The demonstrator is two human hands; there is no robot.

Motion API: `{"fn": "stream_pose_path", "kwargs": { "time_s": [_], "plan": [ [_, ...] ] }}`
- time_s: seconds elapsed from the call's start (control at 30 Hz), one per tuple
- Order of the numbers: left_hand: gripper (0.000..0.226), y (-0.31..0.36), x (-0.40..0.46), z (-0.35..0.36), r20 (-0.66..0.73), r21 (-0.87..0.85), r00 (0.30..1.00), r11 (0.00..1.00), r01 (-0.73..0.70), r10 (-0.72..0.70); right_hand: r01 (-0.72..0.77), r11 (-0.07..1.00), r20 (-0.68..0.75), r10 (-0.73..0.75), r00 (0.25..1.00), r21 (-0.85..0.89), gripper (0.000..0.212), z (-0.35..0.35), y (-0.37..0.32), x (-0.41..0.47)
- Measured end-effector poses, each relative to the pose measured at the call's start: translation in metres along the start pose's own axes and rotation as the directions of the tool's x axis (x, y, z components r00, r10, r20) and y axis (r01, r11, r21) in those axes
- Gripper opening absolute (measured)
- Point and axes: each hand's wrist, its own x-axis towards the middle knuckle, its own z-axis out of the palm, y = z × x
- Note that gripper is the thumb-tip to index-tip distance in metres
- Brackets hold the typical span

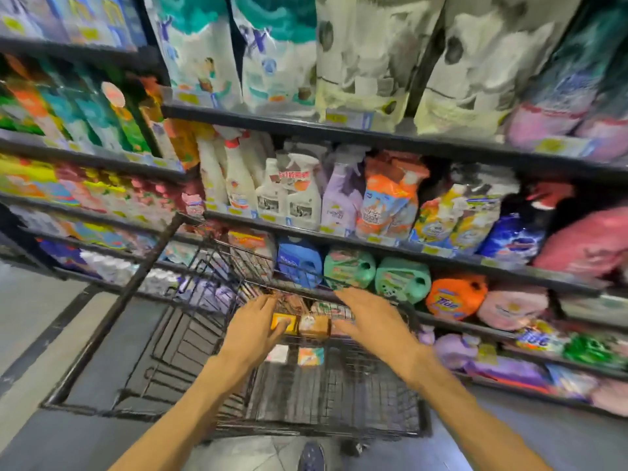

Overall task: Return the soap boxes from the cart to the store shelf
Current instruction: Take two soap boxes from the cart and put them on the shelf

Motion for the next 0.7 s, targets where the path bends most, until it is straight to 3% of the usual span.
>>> {"fn": "stream_pose_path", "kwargs": {
  "time_s": [0.2, 0.57, 0.7],
  "plan": [
    [0.057, -0.043, 0.03, 0.061, 0.194, 0.002, 0.974, 0.993, 0.119, -0.117, -0.106, 0.992, 0.103, 0.098, 0.99, 0.075, 0.058, 0.066, 0.027, 0.041],
    [0.061, -0.125, 0.074, 0.216, 0.528, 0.013, 0.804, 0.95, 0.313, -0.272, -0.32, 0.942, 0.452, 0.242, 0.858, 0.104, 0.064, 0.221, 0.055, 0.081],
    [0.054, -0.152, 0.096, 0.285, 0.57, 0.002, 0.781, 0.951, 0.309, -0.255, -0.381, 0.913, 0.386, 0.302, 0.872, 0.146, 0.06, 0.274, 0.064, 0.083]
  ]
}}
